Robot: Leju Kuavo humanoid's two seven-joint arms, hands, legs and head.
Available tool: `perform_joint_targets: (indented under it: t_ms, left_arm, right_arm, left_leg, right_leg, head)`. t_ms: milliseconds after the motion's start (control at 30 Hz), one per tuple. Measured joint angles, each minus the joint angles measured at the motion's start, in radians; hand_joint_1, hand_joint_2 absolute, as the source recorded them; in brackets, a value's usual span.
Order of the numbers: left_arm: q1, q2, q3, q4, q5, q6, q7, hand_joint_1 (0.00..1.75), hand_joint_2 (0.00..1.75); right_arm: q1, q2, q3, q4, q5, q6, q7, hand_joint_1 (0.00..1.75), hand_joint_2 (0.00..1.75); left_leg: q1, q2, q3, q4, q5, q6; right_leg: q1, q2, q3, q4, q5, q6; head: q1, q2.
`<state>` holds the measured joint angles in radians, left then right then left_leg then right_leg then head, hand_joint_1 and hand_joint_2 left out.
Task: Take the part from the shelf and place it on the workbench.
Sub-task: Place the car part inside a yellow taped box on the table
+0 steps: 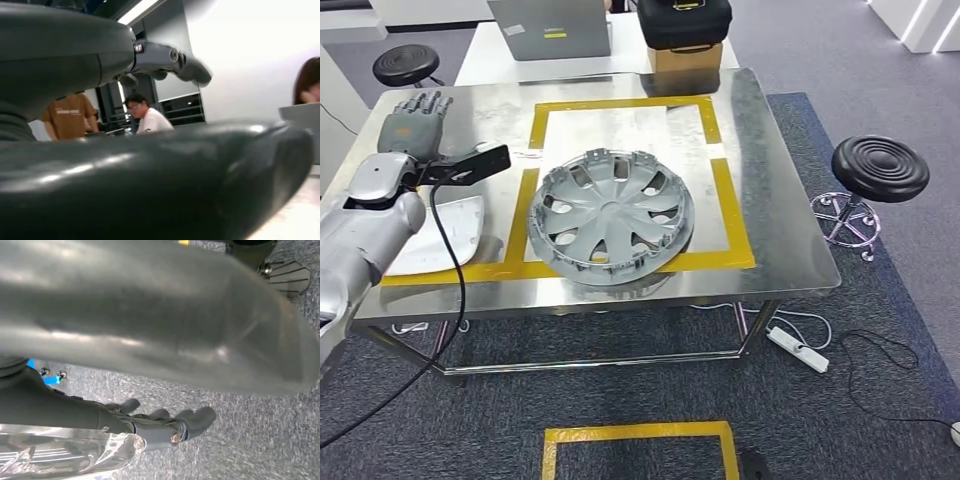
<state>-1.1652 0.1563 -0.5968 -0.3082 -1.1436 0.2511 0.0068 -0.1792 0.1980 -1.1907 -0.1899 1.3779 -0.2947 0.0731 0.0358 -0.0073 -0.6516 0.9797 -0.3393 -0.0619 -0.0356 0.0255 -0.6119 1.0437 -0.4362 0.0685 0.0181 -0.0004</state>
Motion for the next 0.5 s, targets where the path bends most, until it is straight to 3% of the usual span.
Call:
perform_joint_targets:
  t_ms: [67,100,200,267,300,400,433,500]
  left_arm:
    - [0.001,0.0,0.005,0.0,0.0,0.0,-0.001,0.0,0.0]
    - [0.001,0.001,0.006,0.0,0.0,-0.001,-0.001,0.0,0.0]
    - [0.001,0.002,0.008,0.0,0.0,-0.002,-0.002,0.0,0.0]
    - [0.005,0.002,0.009,0.0,-0.001,-0.003,-0.003,0.0,0.0]
    - [0.007,0.001,0.009,0.0,-0.001,-0.003,-0.003,0.0,0.0]
    - [0.001,0.0,0.009,0.0,-0.001,-0.003,-0.004,0.0,0.0]
    - [-0.002,-0.002,0.009,0.0,-0.001,-0.003,-0.004,0.0,0.0]
    - [-0.006,-0.005,0.009,0.0,-0.002,-0.003,-0.004,0.0,0.0]
  right_arm:
    - [-0.001,0.0,0.0,0.0,0.001,0.0,0.0,0.0,0.0]
    - [-0.001,0.0,0.0,0.0,0.001,0.0,0.0,0.0,0.0]
    - [-0.001,0.0,0.0,0.0,0.001,0.0,0.0,0.0,0.0]
    - [-0.001,0.0,0.0,-0.001,0.001,0.0,0.001,0.0,0.0]
    - [-0.001,0.0,0.0,-0.001,0.001,0.0,0.001,0.0,0.0]
    - [-0.003,0.0,0.0,-0.001,0.003,0.0,0.002,0.0,0.0]
    - [-0.003,0.0,0.0,-0.001,0.004,0.0,0.002,0.0,0.0]
    - [-0.004,-0.001,0.0,-0.001,0.004,0.0,0.003,0.0,0.0]
  left_leg:
    - [0.002,0.001,-0.007,0.006,-0.01,-0.007]
    - [0.002,0.002,-0.018,0.031,-0.035,-0.008]
    - [-0.003,0.003,-0.087,0.223,-0.163,-0.006]
    - [-0.007,0.003,-0.104,0.307,-0.204,-0.001]
    - [-0.009,0.003,-0.083,0.292,-0.199,0.004]
    - [-0.016,0.004,0.05,0.112,-0.154,0.021]
    - [-0.019,0.004,0.079,0.067,-0.146,0.024]
    - [-0.025,0.004,0.087,0.037,-0.139,0.029]
  right_leg:
    - [0.001,0.0,-0.012,0.007,0.009,-0.021]
    - [0.001,0.0,-0.019,0.007,0.015,-0.03]
    - [0.005,-0.001,-0.043,0.006,0.034,-0.044]
    - [0.009,-0.002,-0.062,0.006,0.049,-0.046]
    - [0.01,-0.003,-0.072,0.006,0.057,-0.045]
    - [0.013,-0.002,-0.096,0.007,0.08,-0.035]
    - [0.013,-0.002,-0.101,0.006,0.088,-0.029]
    - [0.014,-0.003,-0.106,-0.006,0.108,-0.015]
  head:
    - [-0.002,0.0]
    - [-0.003,0.0]
    - [-0.008,0.0]
    - [-0.008,0.0]
    - [-0.008,0.0]
    - [-0.008,0.0]
    - [-0.008,0.0]
    - [-0.008,0.0]
